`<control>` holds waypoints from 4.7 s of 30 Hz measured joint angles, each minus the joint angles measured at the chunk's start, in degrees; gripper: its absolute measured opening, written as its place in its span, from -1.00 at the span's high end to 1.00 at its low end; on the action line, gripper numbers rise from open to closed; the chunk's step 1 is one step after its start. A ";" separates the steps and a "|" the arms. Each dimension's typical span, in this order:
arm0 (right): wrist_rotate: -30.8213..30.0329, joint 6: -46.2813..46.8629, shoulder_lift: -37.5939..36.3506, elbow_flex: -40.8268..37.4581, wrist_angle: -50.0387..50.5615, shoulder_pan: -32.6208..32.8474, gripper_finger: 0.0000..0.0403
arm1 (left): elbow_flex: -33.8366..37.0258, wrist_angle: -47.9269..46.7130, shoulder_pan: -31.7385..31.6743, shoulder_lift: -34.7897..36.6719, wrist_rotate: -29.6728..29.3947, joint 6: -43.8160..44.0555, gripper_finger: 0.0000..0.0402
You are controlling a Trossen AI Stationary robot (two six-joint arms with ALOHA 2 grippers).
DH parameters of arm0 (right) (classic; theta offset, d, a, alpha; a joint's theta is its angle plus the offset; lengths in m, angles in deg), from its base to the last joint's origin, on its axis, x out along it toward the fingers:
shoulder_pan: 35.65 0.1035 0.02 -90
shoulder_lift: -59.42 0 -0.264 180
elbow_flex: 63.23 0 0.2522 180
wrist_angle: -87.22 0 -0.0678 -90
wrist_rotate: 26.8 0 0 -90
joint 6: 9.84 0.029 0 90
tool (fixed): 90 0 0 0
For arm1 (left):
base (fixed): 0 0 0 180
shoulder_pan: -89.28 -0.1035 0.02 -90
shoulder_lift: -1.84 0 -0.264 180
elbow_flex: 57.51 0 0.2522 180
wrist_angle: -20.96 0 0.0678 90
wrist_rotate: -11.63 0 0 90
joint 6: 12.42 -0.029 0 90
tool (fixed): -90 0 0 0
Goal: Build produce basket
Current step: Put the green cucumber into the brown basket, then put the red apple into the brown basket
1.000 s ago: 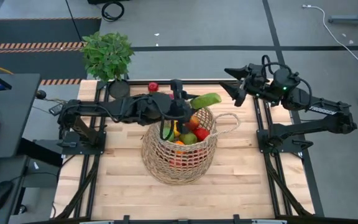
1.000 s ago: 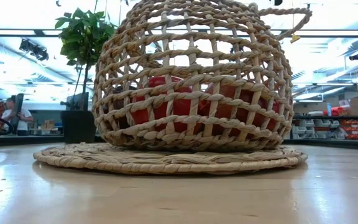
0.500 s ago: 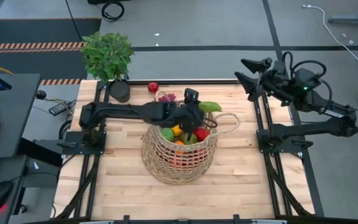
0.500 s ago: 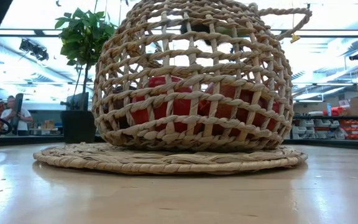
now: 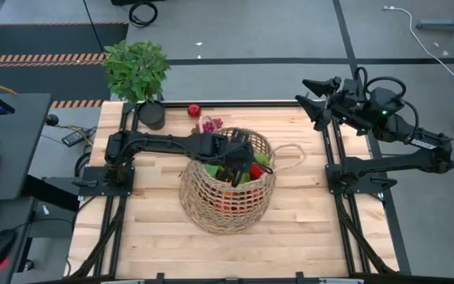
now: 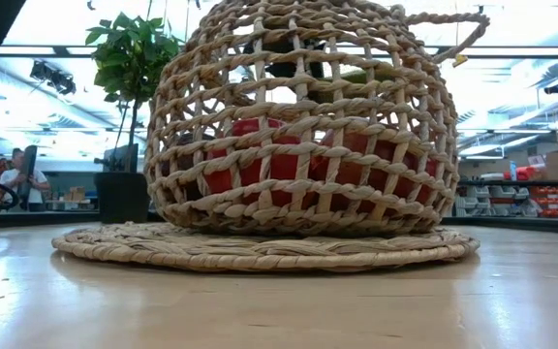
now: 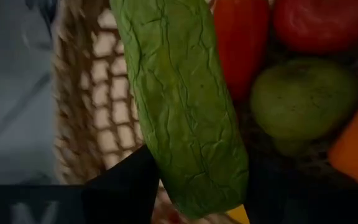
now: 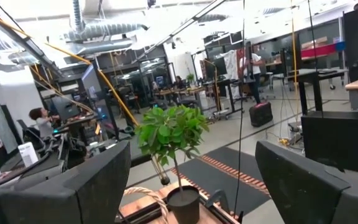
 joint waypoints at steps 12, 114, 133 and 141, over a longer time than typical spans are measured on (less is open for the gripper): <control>0.02 0.02 0.76 0.00 -0.05 0.00 -0.73 | 0.00 -7.74 -1.80 0.02 8.52 19.81 -0.12; 3.52 6.19 1.75 0.00 3.28 0.02 -0.73 | 16.98 7.27 -44.33 -4.24 9.46 66.57 -0.78; 3.52 6.05 1.75 0.00 2.89 0.01 -0.73 | 17.14 -6.66 -43.39 -1.81 12.70 57.39 -0.78; 3.52 6.23 1.75 0.00 2.88 0.02 -0.73 | 17.91 -3.32 -43.52 -1.94 8.69 54.52 -0.78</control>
